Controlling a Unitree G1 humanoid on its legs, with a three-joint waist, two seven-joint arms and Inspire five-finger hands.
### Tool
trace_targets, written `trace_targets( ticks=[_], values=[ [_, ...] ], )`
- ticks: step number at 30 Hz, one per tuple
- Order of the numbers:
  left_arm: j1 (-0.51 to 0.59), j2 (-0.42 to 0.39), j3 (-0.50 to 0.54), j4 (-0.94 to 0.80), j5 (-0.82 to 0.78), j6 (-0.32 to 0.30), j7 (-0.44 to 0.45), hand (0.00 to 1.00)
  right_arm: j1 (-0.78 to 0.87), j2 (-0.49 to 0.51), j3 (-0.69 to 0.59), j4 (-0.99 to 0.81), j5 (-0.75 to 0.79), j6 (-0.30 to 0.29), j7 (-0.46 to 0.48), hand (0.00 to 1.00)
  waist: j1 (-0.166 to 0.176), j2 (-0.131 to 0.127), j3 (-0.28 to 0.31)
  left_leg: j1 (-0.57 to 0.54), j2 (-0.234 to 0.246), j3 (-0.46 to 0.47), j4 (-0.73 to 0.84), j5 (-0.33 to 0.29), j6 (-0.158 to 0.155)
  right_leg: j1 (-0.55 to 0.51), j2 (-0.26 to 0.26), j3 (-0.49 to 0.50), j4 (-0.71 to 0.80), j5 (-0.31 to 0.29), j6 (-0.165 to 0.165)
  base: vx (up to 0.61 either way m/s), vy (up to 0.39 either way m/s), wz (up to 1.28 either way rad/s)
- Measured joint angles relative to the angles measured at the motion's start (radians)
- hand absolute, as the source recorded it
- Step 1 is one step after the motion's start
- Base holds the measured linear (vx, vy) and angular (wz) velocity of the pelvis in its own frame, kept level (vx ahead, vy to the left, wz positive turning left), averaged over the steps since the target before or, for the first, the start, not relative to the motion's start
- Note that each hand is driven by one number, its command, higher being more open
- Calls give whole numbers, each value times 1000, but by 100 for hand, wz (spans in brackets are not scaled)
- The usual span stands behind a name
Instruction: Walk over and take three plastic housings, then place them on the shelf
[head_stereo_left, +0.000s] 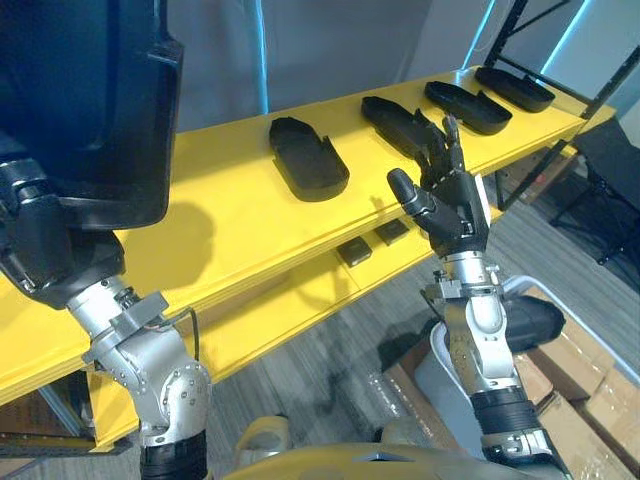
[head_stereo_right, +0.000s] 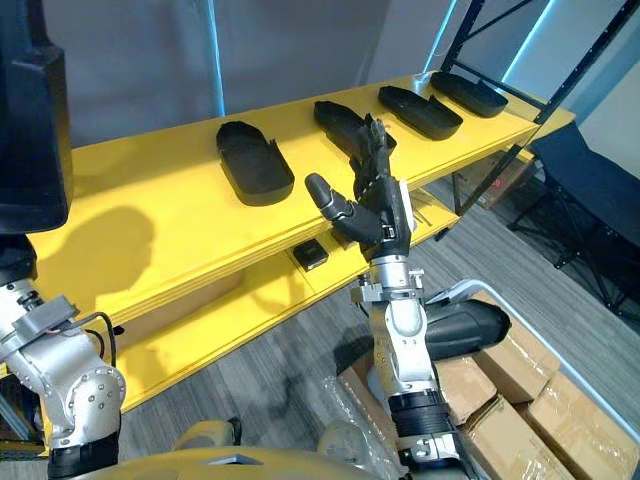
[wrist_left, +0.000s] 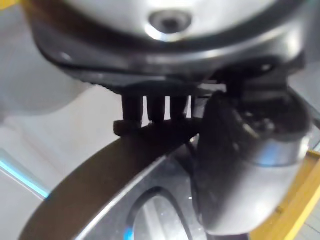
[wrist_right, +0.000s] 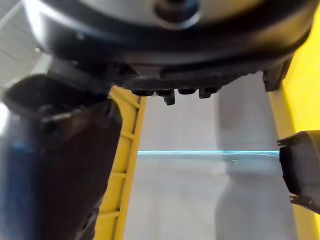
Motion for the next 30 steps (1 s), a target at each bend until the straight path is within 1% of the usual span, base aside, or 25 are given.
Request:
trace_targets(
  ticks=[1,2,3,4,5,7,8,9,10,11,12,13,14,15,16,17,19,20,22,23,27,30],
  values=[
    [1,1,0,9,12,6,9,0,0,-4,-2,-13,0,0,6,100,-4,-16,-10,-5,-9,-17,2,-7,-11,10,2,10,-26,36,-1,131,-329,72],
    [1,6,-2,21,18,19,18,0,-1,-6,-5,-36,1,1,16,100,-7,-42,-27,-18,-31,-36,4,-20,-35,33,-1,6,-65,76,36,113,-325,58],
    [5,-9,-10,36,20,18,22,0,-7,-21,-10,-44,1,1,22,100,-6,-22,-28,-15,-17,-50,12,-28,-47,48,8,-20,-76,84,47,171,-395,60],
    [21,-30,-18,38,18,29,33,0,-17,-52,-13,-59,2,3,35,100,-4,22,-36,-26,22,-64,17,-37,-66,76,46,-54,-120,94,26,169,-340,42],
    [32,-39,-22,37,20,35,33,0,-34,-73,-18,-64,3,10,42,100,-4,48,-46,-36,54,-64,6,-29,-81,91,76,-77,-158,109,9,128,-234,45],
    [33,-39,-38,35,21,38,33,0,-34,-79,-48,-88,7,24,49,100,-8,62,-55,-38,84,-37,-35,2,-103,104,97,-115,-186,116,-2,92,-187,51],
    [34,-40,-51,31,23,38,28,0,-30,-79,-78,-111,13,32,49,100,-14,63,-55,-47,99,15,-56,32,-101,109,102,-145,-195,111,-13,117,-253,96],
    [34,-42,-67,31,19,39,13,0,-18,-78,-118,-148,13,41,44,100,-30,64,-55,-77,112,118,-53,66,-78,115,98,-198,-197,103,-25,67,-167,87],
    [34,-42,-70,31,17,39,10,0,-16,-78,-123,-154,13,43,41,100,-32,64,-55,-83,113,139,-54,73,-71,115,96,-206,-196,102,-28,38,-104,97],
    [34,-43,-80,31,13,39,2,0,-11,-78,-145,-177,12,47,28,100,-37,65,-54,-94,116,221,-64,101,-52,114,90,-240,-195,100,-31,7,-76,69],
    [34,-45,-84,31,11,38,-3,0,-6,-77,-157,-180,14,46,18,100,-36,65,-54,-87,118,263,-102,124,-46,112,88,-260,-191,95,-39,6,-85,68],
    [34,-46,-87,31,11,37,-3,0,1,-76,-160,-180,15,45,13,100,-34,66,-55,-82,117,265,-126,135,-49,112,88,-269,-191,93,-40,-16,-51,51],
    [36,-51,-89,31,10,35,-6,0,22,-66,-165,-180,15,44,11,100,-31,66,-54,-72,107,258,-170,160,-54,111,86,-288,-192,90,-44,-28,-20,42],
    [43,-53,-93,31,9,35,-6,0,54,-43,-163,-180,15,42,10,100,-29,65,-54,-65,102,255,-210,183,-52,113,83,-302,-193,89,-43,-40,-11,39],
    [47,-53,-94,31,9,35,-6,0,71,-27,-162,-180,15,42,10,100,-30,66,-54,-61,100,254,-224,190,-50,113,81,-308,-193,88,-43,-38,2,27],
    [57,-54,-95,31,9,36,-5,0,101,0,-152,-179,24,42,10,100,-29,66,-53,-49,94,254,-251,202,-41,117,76,-315,-192,87,-41,-42,15,24],
    [62,-54,-95,31,9,37,3,0,135,27,-130,-179,50,39,10,100,-34,67,-53,-34,87,254,-282,215,-42,130,69,-330,-192,86,-35,-40,27,22],
    [65,-55,-94,31,11,38,15,0,148,43,-116,-178,52,36,10,100,-35,67,-53,-17,80,254,-303,227,-37,139,64,-333,-191,85,-28,-30,38,14],
    [87,-61,-93,28,12,48,47,0,160,62,-84,-179,50,18,8,100,-37,70,-56,-5,71,253,-324,234,-32,146,59,-335,-191,83,-19,-27,24,13],
    [97,-67,-93,28,10,70,75,0,170,65,-59,-179,50,5,-1,100,-36,73,-57,-1,69,252,-338,243,-30,148,55,-341,-191,84,-16,-19,-2,14],
    [132,-74,-90,46,2,126,176,0,172,91,-13,-176,41,5,-35,100,-31,69,-56,-7,56,244,-349,261,-17,148,48,-357,-194,87,-10,-10,19,16],
    [138,-75,-88,96,0,140,230,0,174,92,-2,-162,42,5,-39,100,-25,68,-56,-2,50,243,-349,272,-21,149,41,-357,-191,88,-9,5,1,1]
  ],
)
